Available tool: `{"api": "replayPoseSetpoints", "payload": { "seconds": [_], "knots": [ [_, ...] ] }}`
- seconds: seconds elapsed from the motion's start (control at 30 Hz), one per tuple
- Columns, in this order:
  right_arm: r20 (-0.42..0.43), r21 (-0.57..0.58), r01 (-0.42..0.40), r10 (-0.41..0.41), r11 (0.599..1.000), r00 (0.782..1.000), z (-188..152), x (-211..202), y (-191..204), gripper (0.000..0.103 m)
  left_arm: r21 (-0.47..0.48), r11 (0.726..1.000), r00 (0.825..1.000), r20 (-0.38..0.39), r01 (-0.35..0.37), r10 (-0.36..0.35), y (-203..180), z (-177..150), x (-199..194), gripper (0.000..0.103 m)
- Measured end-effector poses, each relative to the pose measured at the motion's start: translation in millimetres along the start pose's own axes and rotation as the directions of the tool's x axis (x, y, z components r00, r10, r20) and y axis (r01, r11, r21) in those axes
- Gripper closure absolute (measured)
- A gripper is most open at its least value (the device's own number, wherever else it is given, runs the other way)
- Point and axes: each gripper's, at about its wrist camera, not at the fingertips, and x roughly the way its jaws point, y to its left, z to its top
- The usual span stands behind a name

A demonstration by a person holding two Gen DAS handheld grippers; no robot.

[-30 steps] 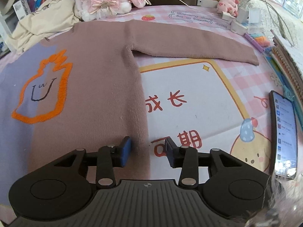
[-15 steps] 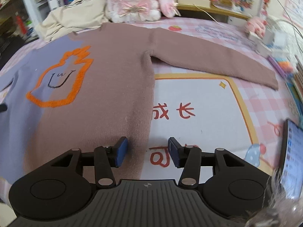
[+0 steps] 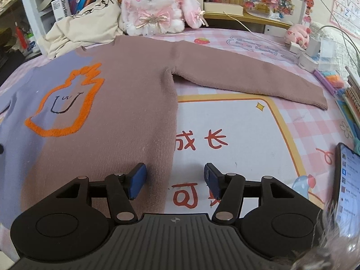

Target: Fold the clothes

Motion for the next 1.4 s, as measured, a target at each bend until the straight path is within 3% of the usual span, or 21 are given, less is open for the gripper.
{"api": "replayPoseSetpoints", "payload": {
  "seconds": [0.23,0.43,0.73,0.87,0.97,1.07,1.1,1.13,1.4],
  "knots": [
    [-0.029,-0.011,-0.004,0.004,1.000,1.000,4.3,1.4,1.1,0.047,-0.008,1.000,1.000,-0.001,-0.001,0.001,1.6,-2.8,-2.8,0.021],
    [-0.034,-0.013,-0.001,0.001,1.000,0.999,5.0,2.0,2.6,0.047,-0.065,0.998,1.000,0.007,-0.009,0.009,4.2,-2.2,-3.5,0.021],
    [-0.111,-0.019,-0.032,0.029,0.999,0.993,9.8,0.4,-0.6,0.048,-0.147,0.989,0.999,-0.036,0.006,-0.011,12.8,0.4,-9.1,0.024],
    [-0.149,0.015,-0.056,0.058,0.998,0.987,11.2,-3.1,-1.9,0.060,-0.174,0.985,0.997,-0.074,-0.010,-0.003,17.0,0.9,-14.5,0.040],
    [-0.167,0.065,-0.082,0.092,0.994,0.982,7.3,-8.0,-5.3,0.063,-0.173,0.984,0.994,-0.104,-0.032,0.014,19.5,3.0,-16.1,0.058],
    [-0.176,0.087,-0.105,0.119,0.991,0.977,3.4,-12.0,-4.3,0.078,-0.178,0.983,0.992,-0.123,-0.047,0.025,23.1,3.8,-17.5,0.072],
    [-0.179,0.093,-0.115,0.130,0.989,0.975,2.7,-12.5,-3.2,0.086,-0.181,0.982,0.992,-0.126,-0.048,0.025,24.8,4.2,-17.3,0.083],
    [-0.181,0.098,-0.125,0.141,0.987,0.973,2.0,-13.0,-2.0,0.088,-0.185,0.982,0.991,-0.129,-0.045,0.021,26.3,4.8,-16.8,0.090],
    [-0.182,0.107,-0.103,0.121,0.989,0.976,5.2,-10.1,-0.1,0.092,-0.195,0.980,0.989,-0.147,-0.027,-0.002,27.6,9.0,-12.9,0.096]
  ]
}}
